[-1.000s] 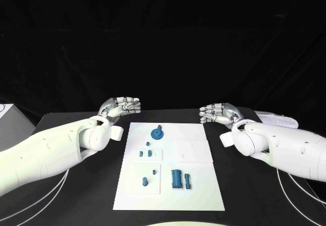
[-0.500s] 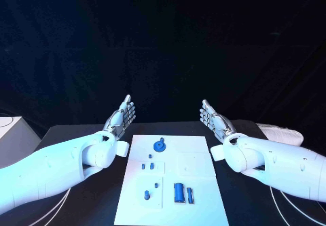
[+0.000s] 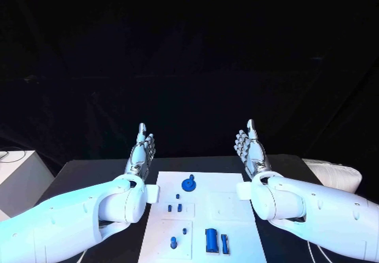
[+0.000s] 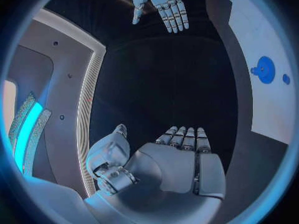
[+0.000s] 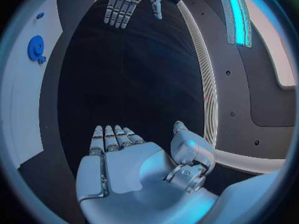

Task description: Assemble the parts on the task board

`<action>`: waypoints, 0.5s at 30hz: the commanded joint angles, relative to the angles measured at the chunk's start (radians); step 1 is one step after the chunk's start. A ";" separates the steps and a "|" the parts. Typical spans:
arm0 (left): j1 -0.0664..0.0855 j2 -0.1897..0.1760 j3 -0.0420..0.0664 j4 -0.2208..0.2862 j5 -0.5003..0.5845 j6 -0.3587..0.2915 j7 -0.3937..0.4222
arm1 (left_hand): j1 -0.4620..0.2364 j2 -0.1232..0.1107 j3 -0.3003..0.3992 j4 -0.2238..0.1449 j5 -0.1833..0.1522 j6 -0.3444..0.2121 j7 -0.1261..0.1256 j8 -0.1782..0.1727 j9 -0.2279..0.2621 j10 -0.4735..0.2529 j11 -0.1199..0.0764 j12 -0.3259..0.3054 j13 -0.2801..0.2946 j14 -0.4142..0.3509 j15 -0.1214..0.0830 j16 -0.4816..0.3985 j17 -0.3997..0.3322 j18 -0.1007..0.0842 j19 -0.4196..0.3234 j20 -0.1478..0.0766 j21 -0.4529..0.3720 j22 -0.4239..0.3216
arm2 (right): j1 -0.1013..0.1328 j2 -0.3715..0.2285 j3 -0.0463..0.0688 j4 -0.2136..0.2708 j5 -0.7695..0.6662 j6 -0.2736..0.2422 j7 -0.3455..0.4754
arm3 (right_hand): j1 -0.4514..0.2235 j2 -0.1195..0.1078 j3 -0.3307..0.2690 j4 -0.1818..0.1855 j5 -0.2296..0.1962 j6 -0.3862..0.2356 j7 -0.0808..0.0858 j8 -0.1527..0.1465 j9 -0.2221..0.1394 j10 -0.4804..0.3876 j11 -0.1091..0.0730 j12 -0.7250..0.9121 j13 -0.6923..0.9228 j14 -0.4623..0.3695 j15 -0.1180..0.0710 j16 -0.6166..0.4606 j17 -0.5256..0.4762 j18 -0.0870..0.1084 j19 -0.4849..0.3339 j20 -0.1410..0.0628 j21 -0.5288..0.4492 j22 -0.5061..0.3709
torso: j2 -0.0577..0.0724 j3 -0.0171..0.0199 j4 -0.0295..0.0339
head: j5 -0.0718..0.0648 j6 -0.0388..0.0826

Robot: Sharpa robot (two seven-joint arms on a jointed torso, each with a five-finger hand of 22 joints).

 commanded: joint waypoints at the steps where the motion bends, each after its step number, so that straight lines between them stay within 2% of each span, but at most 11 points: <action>1: -0.002 -0.001 0.002 0.010 0.009 -0.096 0.044 | -0.006 -0.001 -0.004 0.000 -0.007 -0.005 0.000 -0.007 -0.001 -0.004 0.000 -0.007 -0.001 -0.004 0.000 -0.003 -0.002 -0.020 -0.003 0.000 -0.003 -0.002 | -0.001 -0.001 0.001 0.002 0.025 -0.047 0.041 | -0.009 0.001 -0.004 0.000 -0.004 -0.004 0.000 -0.003 -0.001 -0.005 0.001 -0.006 -0.002 -0.005 0.000 -0.007 -0.002 -0.014 -0.005 0.000 -0.005 -0.002 | -0.001 0.0008 0.0006 | 0.000 0.000; 15: -0.002 -0.001 0.002 0.010 0.009 -0.096 0.044 | -0.006 -0.001 -0.004 0.000 -0.007 -0.005 0.000 -0.007 -0.001 -0.004 0.000 -0.007 -0.001 -0.004 0.000 -0.003 -0.002 -0.020 -0.003 0.000 -0.003 -0.002 | -0.001 -0.001 0.001 0.002 0.025 -0.047 0.041 | -0.009 0.001 -0.004 0.000 -0.004 -0.004 0.000 -0.003 -0.001 -0.005 0.001 -0.006 -0.002 -0.005 0.000 -0.007 -0.002 -0.014 -0.005 0.000 -0.005 -0.002 | -0.001 0.0008 0.0006 | 0.000 0.000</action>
